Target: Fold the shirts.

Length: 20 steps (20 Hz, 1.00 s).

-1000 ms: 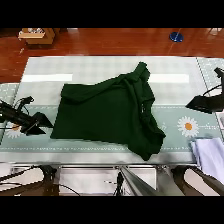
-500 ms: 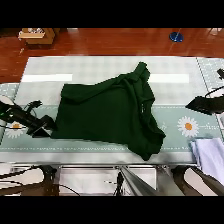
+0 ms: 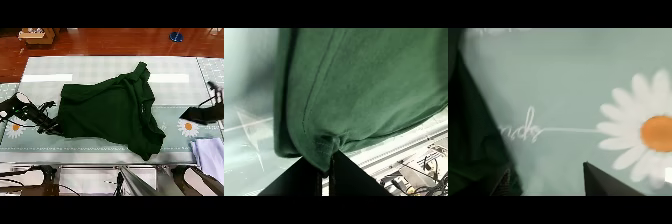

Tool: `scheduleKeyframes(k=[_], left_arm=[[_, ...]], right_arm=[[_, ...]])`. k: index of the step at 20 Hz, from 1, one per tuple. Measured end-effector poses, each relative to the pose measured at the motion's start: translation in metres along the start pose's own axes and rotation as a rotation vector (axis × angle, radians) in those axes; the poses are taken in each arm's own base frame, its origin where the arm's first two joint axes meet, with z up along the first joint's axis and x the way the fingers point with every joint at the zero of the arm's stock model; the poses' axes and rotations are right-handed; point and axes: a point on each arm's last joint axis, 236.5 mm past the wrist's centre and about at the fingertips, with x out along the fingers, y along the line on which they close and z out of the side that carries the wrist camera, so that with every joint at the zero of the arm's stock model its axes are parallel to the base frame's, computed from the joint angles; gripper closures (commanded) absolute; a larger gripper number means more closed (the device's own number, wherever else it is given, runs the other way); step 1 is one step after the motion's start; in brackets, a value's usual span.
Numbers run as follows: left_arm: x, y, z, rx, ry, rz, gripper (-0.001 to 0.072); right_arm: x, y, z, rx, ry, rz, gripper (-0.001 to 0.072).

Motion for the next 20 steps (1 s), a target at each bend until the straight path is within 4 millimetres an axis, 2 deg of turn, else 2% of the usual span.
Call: scheduleKeyframes(k=[3, 6, 9, 12, 16, 20], left_arm=[[-0.002, 0.002, 0.001, 0.007, -0.011, 0.002, 0.0678], [-0.003, 0.002, 0.002, 0.01, -0.016, 0.003, 0.0679], [-0.003, 0.003, 0.002, 0.011, -0.016, 0.004, 0.0678], [-0.003, 0.003, 0.001, 0.014, -0.014, 0.005, 0.0678], [-0.003, 0.004, -0.001, 0.014, -0.006, 0.007, 0.0679], [-0.003, 0.004, -0.002, 0.014, 0.0, 0.008, 0.0678]], right_arm=[[0.026, 0.021, -0.033, -0.031, 0.083, 0.128, 0.0164], [0.04, 0.033, -0.057, -0.062, 0.138, 0.207, 0.0164], [0.044, 0.045, -0.063, -0.079, 0.143, 0.268, 0.0163], [0.046, 0.048, -0.067, -0.089, 0.148, 0.287, 0.0164], [0.049, 0.044, -0.068, -0.101, 0.145, 0.271, 0.0164], [0.061, 0.033, -0.071, -0.086, 0.135, 0.232, 0.0164]])
